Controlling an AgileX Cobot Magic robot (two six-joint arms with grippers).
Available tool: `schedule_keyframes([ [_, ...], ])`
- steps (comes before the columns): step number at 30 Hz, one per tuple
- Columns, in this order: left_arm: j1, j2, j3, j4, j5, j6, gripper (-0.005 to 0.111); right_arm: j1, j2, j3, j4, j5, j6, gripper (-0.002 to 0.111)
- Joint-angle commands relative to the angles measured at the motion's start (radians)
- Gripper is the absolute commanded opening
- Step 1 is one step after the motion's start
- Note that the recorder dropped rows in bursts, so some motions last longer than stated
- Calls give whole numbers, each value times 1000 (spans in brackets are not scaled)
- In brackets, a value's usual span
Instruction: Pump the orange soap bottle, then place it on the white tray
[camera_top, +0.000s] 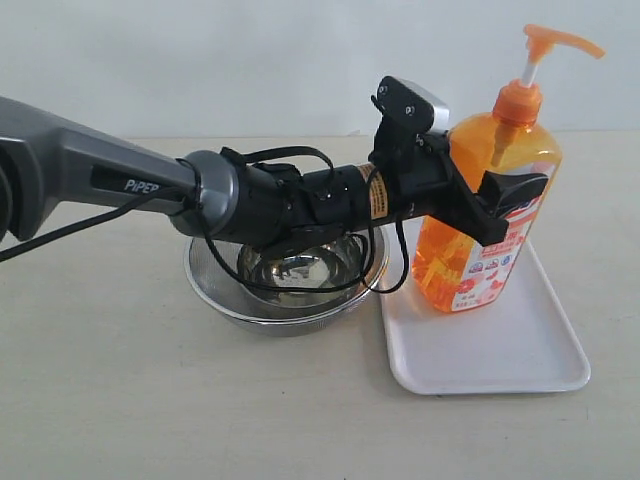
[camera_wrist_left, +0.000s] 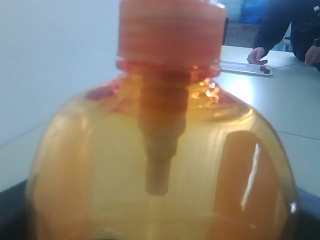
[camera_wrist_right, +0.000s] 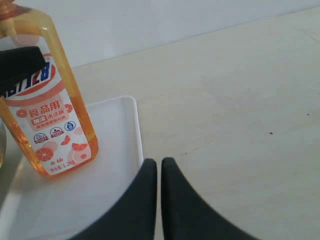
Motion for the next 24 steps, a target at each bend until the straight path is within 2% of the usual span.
schedule_keyframes([
  [1,-3,9,-16,-34,-68,-4,5,2,-4,0,0,-11,-3,0],
  [9,-3,10,-14,-28,-68,-4,7,2,-4,0,0,-11,-3,0],
  [12,-3,10,-14,-28,-68,-34,33,2,-4,0,0,-5,-3,0],
  [15,-3,6,-14,-26,-68,-59,66,2,-4,0,0,-5,-3,0],
  [16,-3,2,-14,-26,-68,-73,71,2,-4,0,0,-5,-3,0],
  [20,-3,-26,-14,35,-38,-148,72,2,-4,0,0,-5,-3,0],
  [24,-3,-60,-14,113,48,-188,72,2,-4,0,0,-5,-3,0],
])
